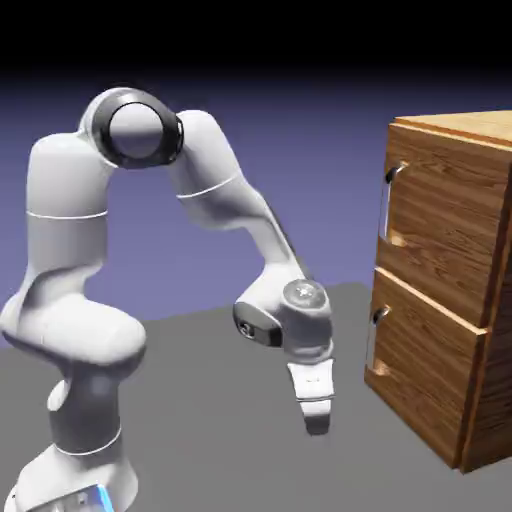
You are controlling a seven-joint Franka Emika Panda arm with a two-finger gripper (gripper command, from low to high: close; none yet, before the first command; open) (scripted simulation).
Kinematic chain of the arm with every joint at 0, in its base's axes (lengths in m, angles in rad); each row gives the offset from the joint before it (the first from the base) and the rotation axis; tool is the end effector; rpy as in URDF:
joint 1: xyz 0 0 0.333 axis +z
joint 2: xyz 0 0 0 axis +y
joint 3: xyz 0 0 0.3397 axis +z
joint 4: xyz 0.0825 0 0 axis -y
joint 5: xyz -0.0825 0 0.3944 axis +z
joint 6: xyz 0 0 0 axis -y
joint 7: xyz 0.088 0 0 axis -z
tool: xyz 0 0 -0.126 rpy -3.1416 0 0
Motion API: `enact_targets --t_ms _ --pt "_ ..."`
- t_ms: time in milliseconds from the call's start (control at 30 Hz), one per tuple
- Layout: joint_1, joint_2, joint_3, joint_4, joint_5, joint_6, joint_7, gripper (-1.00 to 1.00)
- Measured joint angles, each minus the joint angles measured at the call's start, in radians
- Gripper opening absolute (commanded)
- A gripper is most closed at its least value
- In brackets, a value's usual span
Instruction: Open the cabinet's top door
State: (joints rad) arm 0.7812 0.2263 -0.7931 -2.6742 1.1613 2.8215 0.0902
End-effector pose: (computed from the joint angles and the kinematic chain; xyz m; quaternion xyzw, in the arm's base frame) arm 0.3948 -0.0655 0.1776 -0.8229 0.5578 -0.0318 0.1032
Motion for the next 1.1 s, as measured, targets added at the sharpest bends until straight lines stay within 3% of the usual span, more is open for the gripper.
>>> enact_targets --t_ms 1100 --pt "0.951 0.984 -0.98 0.168 1.435 -0.266 -0.804 0.0"
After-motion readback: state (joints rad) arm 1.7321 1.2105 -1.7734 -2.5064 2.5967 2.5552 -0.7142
